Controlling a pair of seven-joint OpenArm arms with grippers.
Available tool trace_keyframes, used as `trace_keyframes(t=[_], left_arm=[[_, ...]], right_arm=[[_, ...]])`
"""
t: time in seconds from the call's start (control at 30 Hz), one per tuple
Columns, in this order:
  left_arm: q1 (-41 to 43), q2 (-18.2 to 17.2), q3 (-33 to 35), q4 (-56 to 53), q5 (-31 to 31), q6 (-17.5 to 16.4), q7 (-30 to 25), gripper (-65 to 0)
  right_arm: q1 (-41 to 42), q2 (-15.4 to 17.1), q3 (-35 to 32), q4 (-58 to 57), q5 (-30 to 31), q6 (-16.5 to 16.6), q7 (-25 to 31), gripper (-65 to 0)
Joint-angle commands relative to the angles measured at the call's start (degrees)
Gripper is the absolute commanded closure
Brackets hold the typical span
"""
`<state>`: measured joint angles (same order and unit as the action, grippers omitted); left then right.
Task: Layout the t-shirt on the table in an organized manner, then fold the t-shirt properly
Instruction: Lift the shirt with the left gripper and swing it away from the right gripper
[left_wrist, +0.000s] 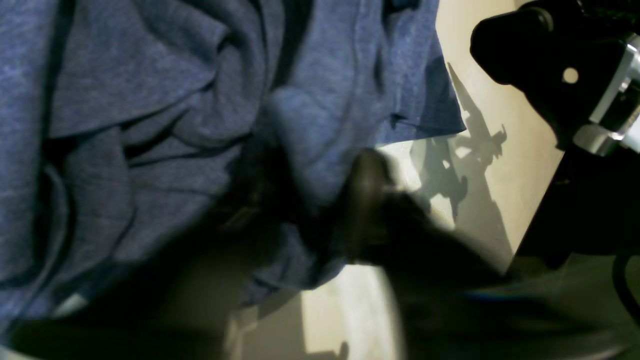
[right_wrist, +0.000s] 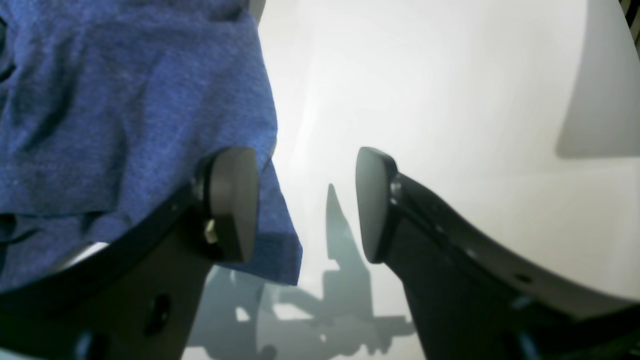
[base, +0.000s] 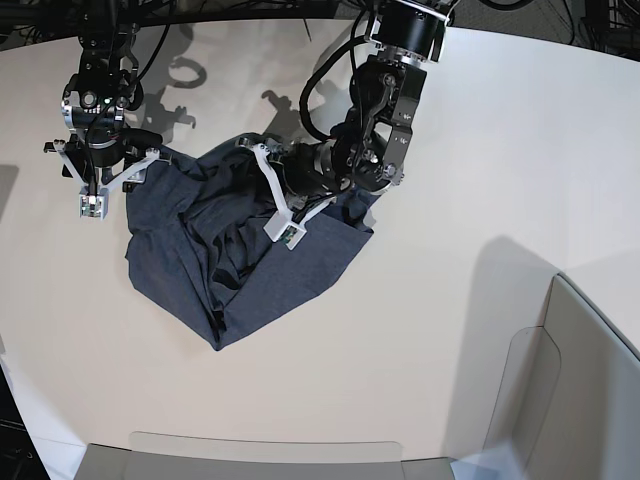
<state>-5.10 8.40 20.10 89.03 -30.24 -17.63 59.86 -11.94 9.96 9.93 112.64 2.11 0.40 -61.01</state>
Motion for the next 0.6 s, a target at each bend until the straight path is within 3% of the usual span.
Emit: trace_keyframes(t=[0.0, 0.13, 0.37, 0.57], left_arm=[[-1.18, 0.6, -0.27, 1.47, -1.1, -0.35, -1.17, -0.8], [-3.12, 0.43, -1.5, 7.54, -1.1, -0.35, -1.17, -0.2], [-7.16, -3.7, -7.39, 23.63, -0.93, -0.7, -1.17, 0.0], [-14.98, -10.47, -9.86, 25.38, -0.93, -0.79, -3.46, 0.0]], right_arm=[[0.21, 0.37, 0.13, 0.81, -0.31, -0.1, 1.19, -31.5], [0.21, 0.37, 0.13, 0.81, -0.31, -0.1, 1.19, -31.5], [0.65, 0.37, 0.13, 0.81, -0.13, -0.1, 1.28, -31.5], [1.79, 0.37, 0.13, 0.81, -0.13, -0.1, 1.37, -31.5]])
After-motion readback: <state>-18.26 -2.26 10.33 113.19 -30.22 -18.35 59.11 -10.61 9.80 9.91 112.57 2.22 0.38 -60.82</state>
